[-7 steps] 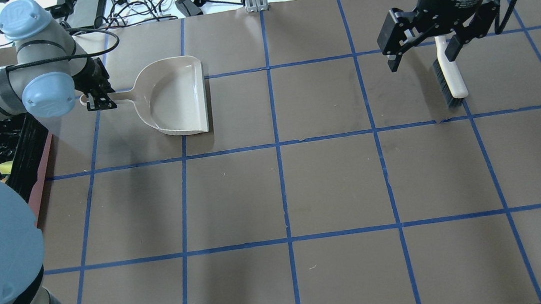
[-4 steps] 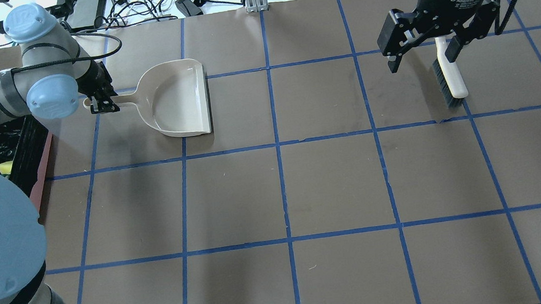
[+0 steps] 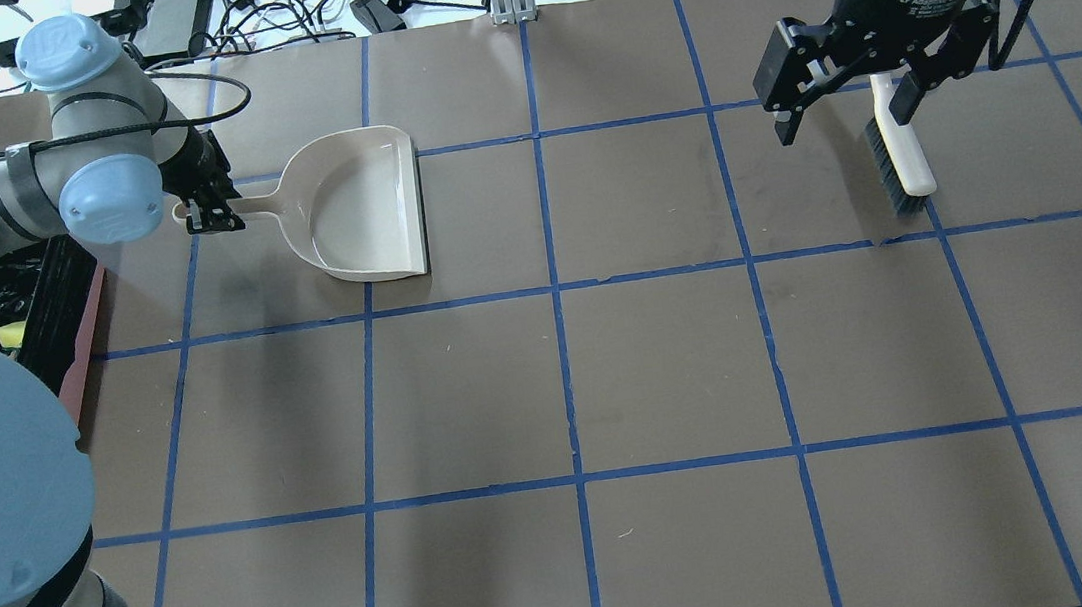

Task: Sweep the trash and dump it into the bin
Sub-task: 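Bring the empty dustpan back and lower it onto the table with the left gripper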

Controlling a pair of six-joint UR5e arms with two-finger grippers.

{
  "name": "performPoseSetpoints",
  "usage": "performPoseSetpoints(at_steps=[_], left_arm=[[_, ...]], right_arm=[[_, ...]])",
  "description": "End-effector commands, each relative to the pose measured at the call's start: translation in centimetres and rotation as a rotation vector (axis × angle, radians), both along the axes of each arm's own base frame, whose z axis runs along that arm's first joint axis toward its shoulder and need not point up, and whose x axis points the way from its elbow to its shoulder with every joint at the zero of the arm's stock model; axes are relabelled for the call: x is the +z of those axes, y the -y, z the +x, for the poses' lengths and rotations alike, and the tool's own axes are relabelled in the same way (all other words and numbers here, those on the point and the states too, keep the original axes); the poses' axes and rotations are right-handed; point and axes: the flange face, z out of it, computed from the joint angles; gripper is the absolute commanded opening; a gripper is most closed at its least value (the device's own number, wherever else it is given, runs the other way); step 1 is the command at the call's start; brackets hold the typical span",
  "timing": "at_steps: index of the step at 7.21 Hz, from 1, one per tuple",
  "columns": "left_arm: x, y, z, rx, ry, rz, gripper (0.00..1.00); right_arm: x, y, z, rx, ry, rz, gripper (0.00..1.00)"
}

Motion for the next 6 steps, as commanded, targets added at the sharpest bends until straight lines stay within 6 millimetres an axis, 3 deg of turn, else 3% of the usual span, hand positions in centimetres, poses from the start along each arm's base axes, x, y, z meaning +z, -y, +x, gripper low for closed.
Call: performPoseSetpoints(at_steps=[1, 3, 4, 5, 6], left_arm=[[-0.03, -0.03, -0.16, -0.042, 0.005, 0.003, 0.0], [0.27, -0.06, -0.17, -0.072, 0.009, -0.001, 0.0], [0.07, -0.05, -0.03, -0.073, 0.011, 0.003, 0.05], [0.24, -0.09, -0.12, -0.077, 0.014, -0.001, 0.5], [0.54, -0.11, -0.28, -0.078, 0.011, -0.007, 0.7]], right_arm=[[0.0, 0.02, -0.07, -0.001, 0.0, 0.0, 1.0], [0.0, 0.02, -0.08, 0.001, 0.0, 0.0, 1.0], [0.0, 0.02, -0.08, 0.001, 0.0, 0.0, 1.0], [-0.07, 0.01, -0.08, 0.001, 0.0, 0.001, 1.0], [-0.07, -0.01, 0.0, 0.002, 0.0, 0.001, 1.0]])
